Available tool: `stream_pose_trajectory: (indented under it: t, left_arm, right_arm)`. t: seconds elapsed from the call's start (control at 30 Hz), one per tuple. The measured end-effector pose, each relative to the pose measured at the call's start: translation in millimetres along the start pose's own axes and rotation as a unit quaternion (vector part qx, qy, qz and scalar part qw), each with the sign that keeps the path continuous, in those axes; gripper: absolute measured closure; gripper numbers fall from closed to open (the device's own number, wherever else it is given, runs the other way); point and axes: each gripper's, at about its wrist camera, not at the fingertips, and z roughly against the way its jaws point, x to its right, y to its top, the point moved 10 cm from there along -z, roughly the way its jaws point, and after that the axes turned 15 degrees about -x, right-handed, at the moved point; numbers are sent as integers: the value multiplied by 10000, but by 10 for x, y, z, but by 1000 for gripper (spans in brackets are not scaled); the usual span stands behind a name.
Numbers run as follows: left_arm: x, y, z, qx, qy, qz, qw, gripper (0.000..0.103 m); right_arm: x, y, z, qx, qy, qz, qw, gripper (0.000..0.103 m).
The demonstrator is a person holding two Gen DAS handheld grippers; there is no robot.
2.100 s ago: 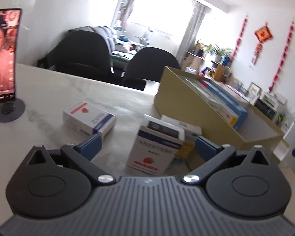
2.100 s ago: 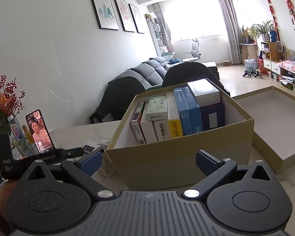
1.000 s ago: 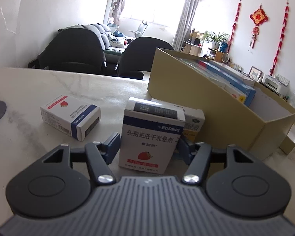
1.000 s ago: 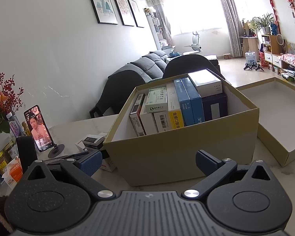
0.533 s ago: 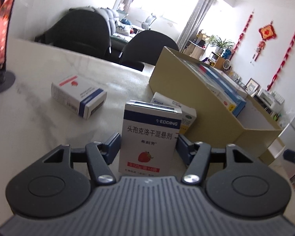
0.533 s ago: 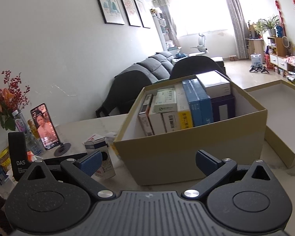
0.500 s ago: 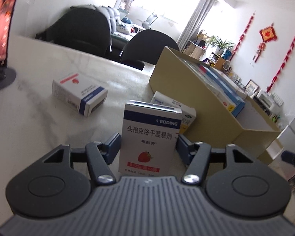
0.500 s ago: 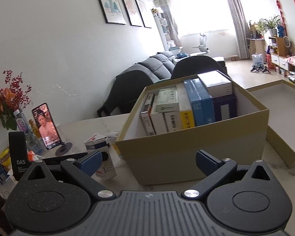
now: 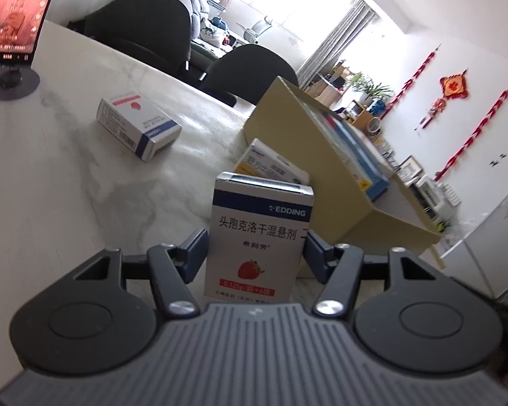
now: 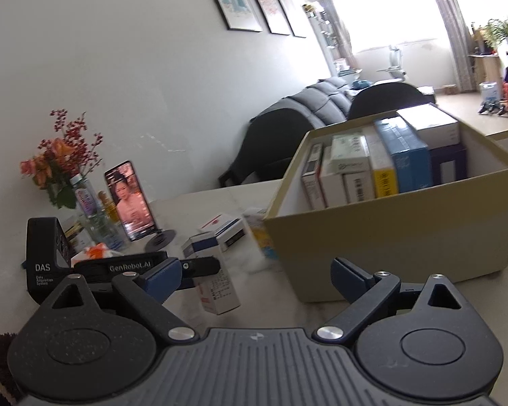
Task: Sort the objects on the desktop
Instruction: 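Close the right gripper on the strawberry box while the left gripper releases it, then carry the strawberry box over the beige box with the right gripper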
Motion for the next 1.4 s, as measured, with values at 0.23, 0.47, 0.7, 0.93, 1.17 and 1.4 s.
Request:
stream_pose_trajectory:
  t: [0.23,0.47,0.7,0.93,1.17,1.4]
  left_arm:
    - [185,-83,93,-85,-459,-66,9989,43]
    - [371,-141,136,-154,-810,-190,9964,43]
    - [482,-136,143,-121,-970,-261,9949,43]
    - [526,-125,145,-69,-1100,-290,9935,39]
    - [580,-82,311,186,-1297,-436,9904,7]
    - [521,-66,347,212,-1267,-414,9908,3]
  right_arm:
    - [-211,-111,-115,-191,254,441,9985,16]
    - [-322,-160,-166,-322,387,651,9966,27]
    - [-284,-148,-133,-386,501,505,9967,55]
    - [-312,-139,-76,-380,687,488,9957,73]
    - [-132,-19,-6,-313,463,242,9981,73]
    - [75,261,234,-245,483,201,9983,73]
